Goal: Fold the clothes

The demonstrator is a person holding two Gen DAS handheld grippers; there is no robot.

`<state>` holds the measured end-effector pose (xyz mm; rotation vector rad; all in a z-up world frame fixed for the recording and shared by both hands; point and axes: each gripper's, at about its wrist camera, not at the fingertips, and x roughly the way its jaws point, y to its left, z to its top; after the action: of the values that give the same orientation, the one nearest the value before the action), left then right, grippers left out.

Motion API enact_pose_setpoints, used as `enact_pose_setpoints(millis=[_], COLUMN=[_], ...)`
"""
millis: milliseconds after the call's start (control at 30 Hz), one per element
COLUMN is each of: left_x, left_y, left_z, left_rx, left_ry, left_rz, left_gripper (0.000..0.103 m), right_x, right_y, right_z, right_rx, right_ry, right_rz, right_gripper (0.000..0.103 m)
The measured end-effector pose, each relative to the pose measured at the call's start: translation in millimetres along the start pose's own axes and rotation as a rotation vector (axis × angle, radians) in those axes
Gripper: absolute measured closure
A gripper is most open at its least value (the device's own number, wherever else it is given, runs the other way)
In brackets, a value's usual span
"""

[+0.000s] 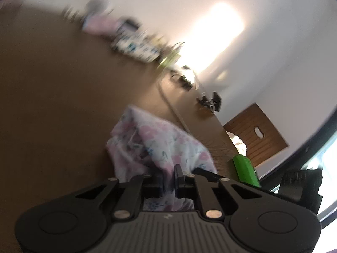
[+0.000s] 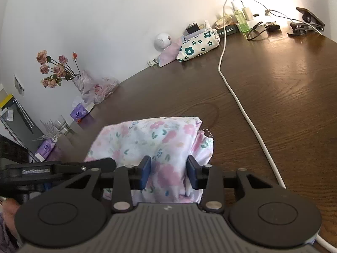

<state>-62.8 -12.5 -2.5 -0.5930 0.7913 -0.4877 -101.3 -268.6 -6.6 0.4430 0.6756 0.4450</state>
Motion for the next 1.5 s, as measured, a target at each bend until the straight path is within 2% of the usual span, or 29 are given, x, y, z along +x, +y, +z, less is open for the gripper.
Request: enact_pose_setpoints(millis=[100, 133, 167, 233, 267, 300, 467, 533, 600, 667, 700, 767, 800, 833, 867, 1067, 1167, 1233, 1267, 1333, 1367, 1467, 1500], left_x=[-5.5, -10.6, -15.9, -27.3, -32.1, -32.5, -13.0, -2.3, 4.3, 10.3, 14.3, 22.1, 23.8, 23.7, 23.1, 22.0, 21.5, 23.7, 24.7, 26.3, 26.7, 27.8, 28.2], left_y=[15.3, 14.3, 12.1, 7.1, 4.7, 4.1, 6.2, 11.4, 14.7, 14.0, 14.4, 17.1, 19.8, 21.1, 21.9, 31.7, 39.4, 41.6, 41.8, 40.4, 39.4, 36.8, 36.1], left_z=[4.6, 5.8, 7.0, 9.3, 10.3, 12.1, 22.0, 25.2, 27.7, 30.8, 32.1, 33.4, 33.0, 31.8, 30.4, 25.9, 26.0, 25.8, 25.3, 24.7, 24.9, 25.5, 25.7], left_rx=[-0.072, -0.050, -0.020, 0.034, 0.045, 0.049, 0.040, 0.023, 0.007, -0.007, -0.017, -0.046, -0.068, -0.077, -0.083, -0.124, -0.155, -0.161, -0.158, -0.148, -0.140, -0.118, -0.113], left_ry=[0.014, 0.009, 0.002, -0.033, -0.063, -0.076, -0.082, -0.064, -0.057, -0.042, -0.026, 0.008, 0.016, 0.013, 0.008, 0.018, 0.034, 0.051, 0.059, 0.061, 0.064, 0.071, 0.072], left_rz=[-0.046, -0.048, -0.046, -0.021, 0.007, 0.032, 0.139, 0.134, 0.120, 0.100, 0.083, 0.040, 0.010, -0.022, -0.052, -0.138, -0.191, -0.202, -0.204, -0.190, -0.183, -0.154, -0.141], left_gripper=[0.081, 0.066, 0.049, 0.032, 0.026, 0.025, 0.026, 0.027, 0.028, 0.030, 0.034, 0.056, 0.062, 0.073, 0.078, 0.086, 0.087, 0.087, 0.087, 0.087, 0.087, 0.085, 0.083], right_x=[-3.4, -6.3, -10.7, -16.2, -17.5, -18.4, -4.0, 1.4, 2.4, 2.4, 2.2, 3.3, 3.8, 4.3, 4.9, 6.3, 7.3, 8.7, 10.4, 13.9, 15.6, 17.2, 16.1], right_y=[0.9, 1.8, 2.7, 2.5, 2.2, 1.8, -5.4, -8.1, -6.6, -5.8, -6.0, -6.2, -6.4, -6.6, -7.6, -12.1, -16.5, -20.2, -20.7, -21.7, -22.1, -25.2, -23.8], right_z=[1.1, 2.0, 3.5, 6.3, 7.6, 8.8, 10.6, 10.6, 10.7, 10.0, 9.5, 8.5, 8.7, 8.9, 9.5, 11.5, 11.5, 11.9, 11.7, 11.3, 11.1, 10.3, 10.5], right_rx=[-0.006, -0.010, -0.014, -0.020, -0.023, -0.025, 0.006, 0.026, 0.019, 0.014, 0.014, 0.015, 0.017, 0.019, 0.023, 0.055, 0.100, 0.135, 0.142, 0.157, 0.164, 0.193, 0.184], right_ry=[-0.008, -0.019, -0.036, -0.061, -0.070, -0.077, -0.054, -0.044, -0.041, -0.041, -0.042, -0.042, -0.043, -0.043, -0.043, -0.045, -0.038, -0.030, -0.018, 0.004, 0.015, 0.029, 0.027], right_rz=[-0.001, -0.003, -0.008, -0.015, -0.020, -0.026, -0.072, -0.066, -0.063, -0.055, -0.049, -0.034, -0.030, -0.026, -0.019, 0.065, 0.134, 0.179, 0.175, 0.166, 0.162, 0.168, 0.162], right_gripper=[0.066, 0.066, 0.062, 0.052, 0.046, 0.043, 0.040, 0.039, 0.032, 0.025, 0.025, 0.026, 0.026, 0.026, 0.027, 0.028, 0.028, 0.028, 0.028, 0.045, 0.061, 0.063, 0.061])
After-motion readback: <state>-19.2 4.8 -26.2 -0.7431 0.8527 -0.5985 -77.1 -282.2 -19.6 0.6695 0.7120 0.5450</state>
